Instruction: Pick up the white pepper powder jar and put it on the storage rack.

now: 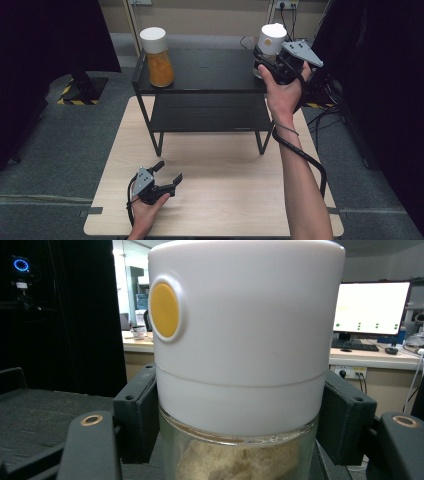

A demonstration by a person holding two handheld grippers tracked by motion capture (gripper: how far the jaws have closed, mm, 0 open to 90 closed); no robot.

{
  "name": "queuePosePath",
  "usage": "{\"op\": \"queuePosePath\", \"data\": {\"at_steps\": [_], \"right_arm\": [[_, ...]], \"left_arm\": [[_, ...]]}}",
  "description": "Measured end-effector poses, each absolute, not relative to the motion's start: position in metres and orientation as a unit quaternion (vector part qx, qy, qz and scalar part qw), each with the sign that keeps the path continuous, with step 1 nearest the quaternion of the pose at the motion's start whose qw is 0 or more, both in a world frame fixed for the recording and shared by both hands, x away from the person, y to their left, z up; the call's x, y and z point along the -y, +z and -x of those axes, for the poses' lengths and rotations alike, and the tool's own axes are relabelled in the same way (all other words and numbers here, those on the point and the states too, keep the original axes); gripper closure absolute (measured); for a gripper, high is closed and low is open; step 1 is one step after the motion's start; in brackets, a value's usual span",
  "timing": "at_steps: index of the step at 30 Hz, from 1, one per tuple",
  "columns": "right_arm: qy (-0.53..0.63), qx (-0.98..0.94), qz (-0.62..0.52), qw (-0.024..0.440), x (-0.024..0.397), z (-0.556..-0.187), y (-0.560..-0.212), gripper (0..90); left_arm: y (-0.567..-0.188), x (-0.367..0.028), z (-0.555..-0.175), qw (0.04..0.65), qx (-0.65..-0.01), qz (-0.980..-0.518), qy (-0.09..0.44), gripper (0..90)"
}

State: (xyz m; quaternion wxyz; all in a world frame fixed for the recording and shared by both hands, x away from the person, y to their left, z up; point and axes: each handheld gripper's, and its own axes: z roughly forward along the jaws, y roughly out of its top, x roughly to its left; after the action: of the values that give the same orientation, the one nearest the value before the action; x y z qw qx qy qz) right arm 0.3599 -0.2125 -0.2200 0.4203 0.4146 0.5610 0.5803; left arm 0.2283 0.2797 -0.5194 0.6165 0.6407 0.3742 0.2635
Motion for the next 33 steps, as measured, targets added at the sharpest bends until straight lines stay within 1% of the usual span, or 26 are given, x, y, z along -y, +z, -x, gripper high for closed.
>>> {"op": "queuePosePath", "data": {"at_steps": [13, 23, 29, 33], "right_arm": [[0.575, -0.567, -0.406, 0.427, 0.2104, -0.3614, -0.2248, 30.6], [0.578, -0.568, -0.410, 0.418, 0.2128, -0.3632, -0.2221, 30.3], [0.582, -0.567, -0.403, 0.422, 0.2138, -0.3599, -0.2206, 23.0], [0.588, -0.566, -0.405, 0.411, 0.2178, -0.3563, -0.2185, 18.7]], "left_arm": [[-0.5194, -0.2795, -0.2281, 0.616, -0.374, -0.641, 0.264, 11.5], [-0.5196, -0.2792, -0.2277, 0.616, -0.375, -0.640, 0.265, 11.5], [-0.5196, -0.2795, -0.2279, 0.617, -0.376, -0.639, 0.264, 11.5], [-0.5195, -0.2790, -0.2276, 0.616, -0.375, -0.640, 0.266, 11.6]]}}
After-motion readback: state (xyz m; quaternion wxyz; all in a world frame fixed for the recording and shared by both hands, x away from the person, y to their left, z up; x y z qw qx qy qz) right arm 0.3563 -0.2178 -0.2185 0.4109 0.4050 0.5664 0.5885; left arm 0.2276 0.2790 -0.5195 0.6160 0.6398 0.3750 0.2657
